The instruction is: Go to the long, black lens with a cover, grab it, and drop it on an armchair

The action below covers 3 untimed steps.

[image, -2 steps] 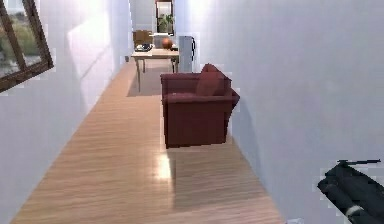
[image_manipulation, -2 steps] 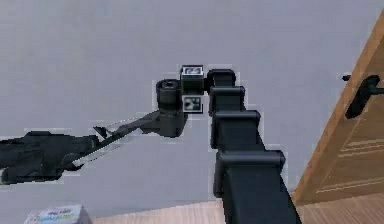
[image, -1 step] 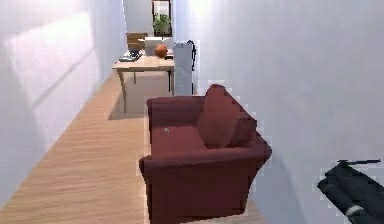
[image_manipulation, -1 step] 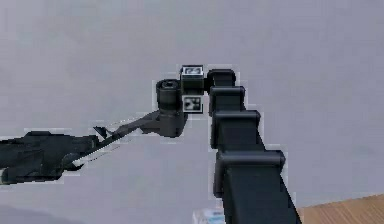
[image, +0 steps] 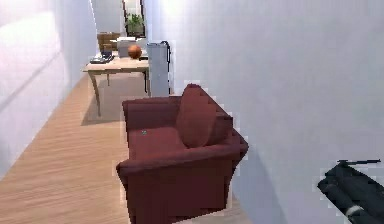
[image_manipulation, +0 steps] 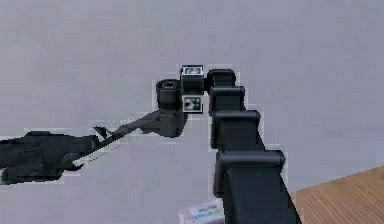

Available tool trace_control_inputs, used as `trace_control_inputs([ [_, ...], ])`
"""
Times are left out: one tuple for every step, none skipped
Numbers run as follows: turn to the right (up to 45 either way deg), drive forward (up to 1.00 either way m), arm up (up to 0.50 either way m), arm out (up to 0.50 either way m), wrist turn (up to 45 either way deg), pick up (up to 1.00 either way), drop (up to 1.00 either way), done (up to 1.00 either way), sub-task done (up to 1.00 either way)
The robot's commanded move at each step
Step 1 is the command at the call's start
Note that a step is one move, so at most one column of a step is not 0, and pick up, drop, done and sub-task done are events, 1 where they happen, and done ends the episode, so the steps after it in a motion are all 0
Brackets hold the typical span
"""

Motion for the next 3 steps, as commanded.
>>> trace_control_inputs([
  [0.0,0.35,0.0,0.0,0.0,0.0,0.0,0.0,0.0],
  [-45.0,0.0,0.0,0.0,0.0,0.0,0.0,0.0,0.0],
  [-45.0,0.0,0.0,0.0,0.0,0.0,0.0,0.0,0.0],
])
